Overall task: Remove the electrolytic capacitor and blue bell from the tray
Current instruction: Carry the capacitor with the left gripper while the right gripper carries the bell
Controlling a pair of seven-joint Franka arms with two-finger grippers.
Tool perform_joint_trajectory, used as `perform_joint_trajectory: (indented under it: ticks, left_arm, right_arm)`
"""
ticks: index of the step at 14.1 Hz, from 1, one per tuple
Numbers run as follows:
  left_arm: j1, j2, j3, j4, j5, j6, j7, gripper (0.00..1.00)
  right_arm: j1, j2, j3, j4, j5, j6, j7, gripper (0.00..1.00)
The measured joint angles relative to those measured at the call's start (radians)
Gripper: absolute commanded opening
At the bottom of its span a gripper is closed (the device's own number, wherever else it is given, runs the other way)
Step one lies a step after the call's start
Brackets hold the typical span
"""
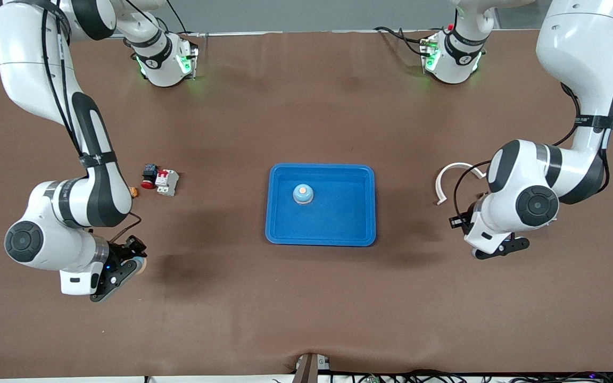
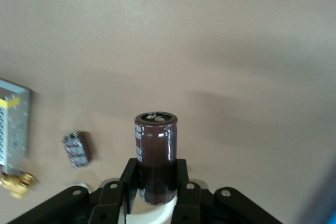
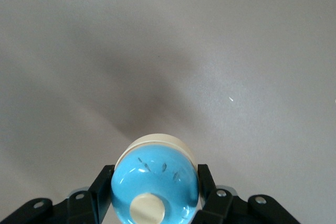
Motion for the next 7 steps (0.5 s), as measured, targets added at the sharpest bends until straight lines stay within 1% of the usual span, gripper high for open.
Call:
perform_joint_trajectory:
  ticks: [2,4,7]
  left_arm:
    - [0.021,-0.001,0.000,-0.066,0.014,0.069,0.042,0.00]
    - [0.026,-0.008,0.000,-0.152,0.040,0.173,0.049,0.00]
    - [0.035,-0.027,0.000,-0.237,0.090,0.226,0.049,0.00]
  right_arm:
    - [-0.020,0.026,0.000,-0.007,0.000,0.016,-0.049,0.58]
    - [-0.035,0.051,0.000,-0.009,0.000,0.048,-0.094,0.58]
    - [-0.037,0.068,0.000,-0.009,0.000,0.055,-0.116,0.58]
